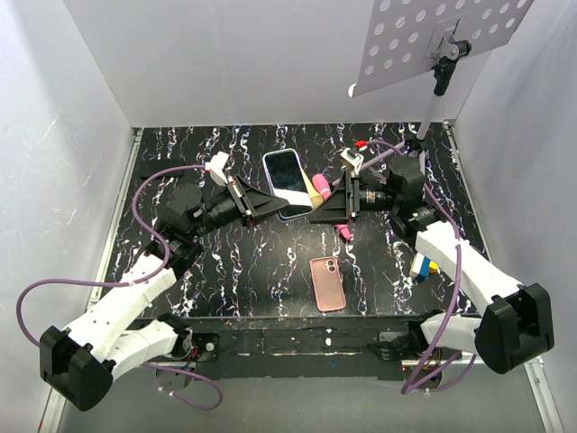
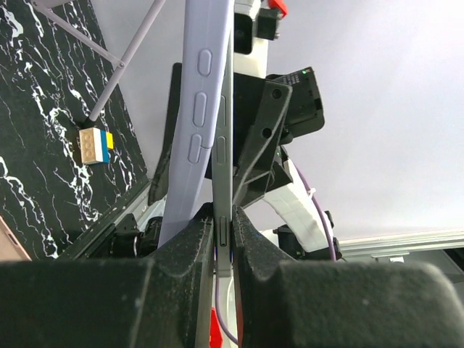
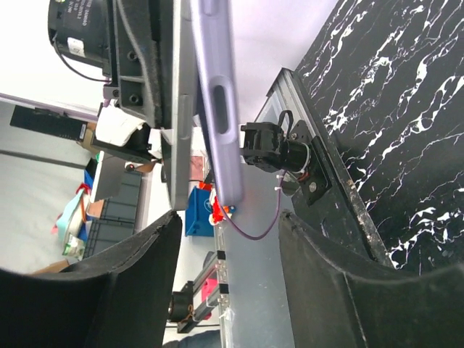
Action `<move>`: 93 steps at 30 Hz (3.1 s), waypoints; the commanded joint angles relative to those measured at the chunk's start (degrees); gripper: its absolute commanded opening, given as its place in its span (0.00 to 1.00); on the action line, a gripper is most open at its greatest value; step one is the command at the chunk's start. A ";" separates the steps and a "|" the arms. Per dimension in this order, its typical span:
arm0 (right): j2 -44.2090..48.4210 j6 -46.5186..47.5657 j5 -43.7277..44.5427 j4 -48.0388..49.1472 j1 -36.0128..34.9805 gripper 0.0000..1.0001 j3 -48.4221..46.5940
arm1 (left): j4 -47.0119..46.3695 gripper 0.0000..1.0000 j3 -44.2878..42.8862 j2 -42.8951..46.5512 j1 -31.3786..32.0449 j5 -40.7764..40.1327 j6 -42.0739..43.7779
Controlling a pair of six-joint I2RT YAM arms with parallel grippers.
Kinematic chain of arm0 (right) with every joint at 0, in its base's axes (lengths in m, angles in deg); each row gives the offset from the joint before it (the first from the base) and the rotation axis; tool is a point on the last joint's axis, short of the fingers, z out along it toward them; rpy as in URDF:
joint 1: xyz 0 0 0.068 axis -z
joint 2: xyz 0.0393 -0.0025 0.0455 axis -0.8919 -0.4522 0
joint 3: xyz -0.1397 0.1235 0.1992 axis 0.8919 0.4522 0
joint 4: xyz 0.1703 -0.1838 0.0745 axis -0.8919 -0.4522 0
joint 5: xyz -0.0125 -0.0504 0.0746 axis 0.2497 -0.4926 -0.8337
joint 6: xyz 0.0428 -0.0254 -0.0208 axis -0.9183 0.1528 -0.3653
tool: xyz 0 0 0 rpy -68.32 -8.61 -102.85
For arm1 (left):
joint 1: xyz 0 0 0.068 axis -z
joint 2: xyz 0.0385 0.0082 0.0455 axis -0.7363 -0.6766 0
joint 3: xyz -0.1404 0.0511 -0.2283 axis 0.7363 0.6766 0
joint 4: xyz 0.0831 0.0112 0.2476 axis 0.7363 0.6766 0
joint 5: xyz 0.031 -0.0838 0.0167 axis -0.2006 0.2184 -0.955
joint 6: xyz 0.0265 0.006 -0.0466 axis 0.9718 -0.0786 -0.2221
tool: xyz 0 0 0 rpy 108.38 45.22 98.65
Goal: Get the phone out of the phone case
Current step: Remove the phone case from the phone, then place the phone at the center of the board.
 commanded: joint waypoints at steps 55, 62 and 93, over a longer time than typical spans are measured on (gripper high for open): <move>14.77 28.55 41.42 -37.56 -6.30 0.01 -2.73 | 30.88 0.00 -7.05 -2.45 -8.09 -39.93 13.59; 22.51 28.55 41.95 -43.45 -6.30 0.01 -1.32 | 15.69 0.00 4.79 -3.87 -22.41 -51.17 11.66; 33.95 24.68 41.51 -43.99 -6.30 0.01 1.93 | -29.32 0.00 0.34 -51.05 -45.02 -43.01 -2.67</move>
